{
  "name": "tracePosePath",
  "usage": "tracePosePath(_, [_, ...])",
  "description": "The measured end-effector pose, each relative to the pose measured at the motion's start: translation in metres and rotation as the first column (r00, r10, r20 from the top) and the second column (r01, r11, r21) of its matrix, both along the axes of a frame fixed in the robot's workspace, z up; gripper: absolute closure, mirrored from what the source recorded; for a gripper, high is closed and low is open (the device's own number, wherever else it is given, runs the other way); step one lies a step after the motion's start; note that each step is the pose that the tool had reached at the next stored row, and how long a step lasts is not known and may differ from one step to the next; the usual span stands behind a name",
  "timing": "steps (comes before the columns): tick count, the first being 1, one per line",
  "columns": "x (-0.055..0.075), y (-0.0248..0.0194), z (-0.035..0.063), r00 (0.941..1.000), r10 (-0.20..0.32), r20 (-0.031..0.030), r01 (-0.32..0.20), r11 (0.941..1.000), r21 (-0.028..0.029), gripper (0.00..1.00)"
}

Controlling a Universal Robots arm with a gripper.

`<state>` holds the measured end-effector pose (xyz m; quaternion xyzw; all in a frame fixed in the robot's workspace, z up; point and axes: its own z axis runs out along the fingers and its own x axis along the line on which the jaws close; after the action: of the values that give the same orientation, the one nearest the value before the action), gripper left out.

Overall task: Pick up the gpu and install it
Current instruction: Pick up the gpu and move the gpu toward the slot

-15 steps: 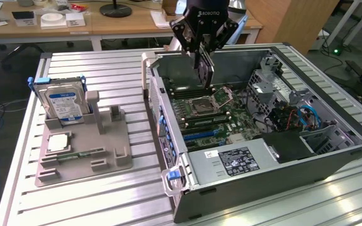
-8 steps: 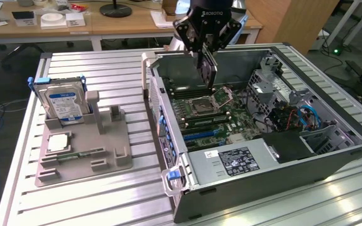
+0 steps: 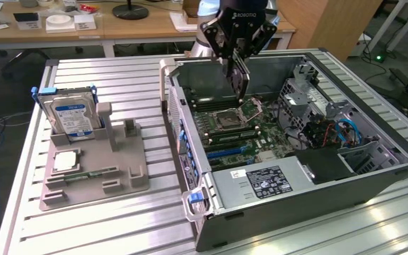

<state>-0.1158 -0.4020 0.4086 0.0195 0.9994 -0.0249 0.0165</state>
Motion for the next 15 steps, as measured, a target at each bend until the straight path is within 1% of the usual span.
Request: tracePosePath(15, [0.017, 0.0000, 0.0000, 1.0000, 0.000, 0.0000, 0.000, 1.0000, 0.0000, 0.72])
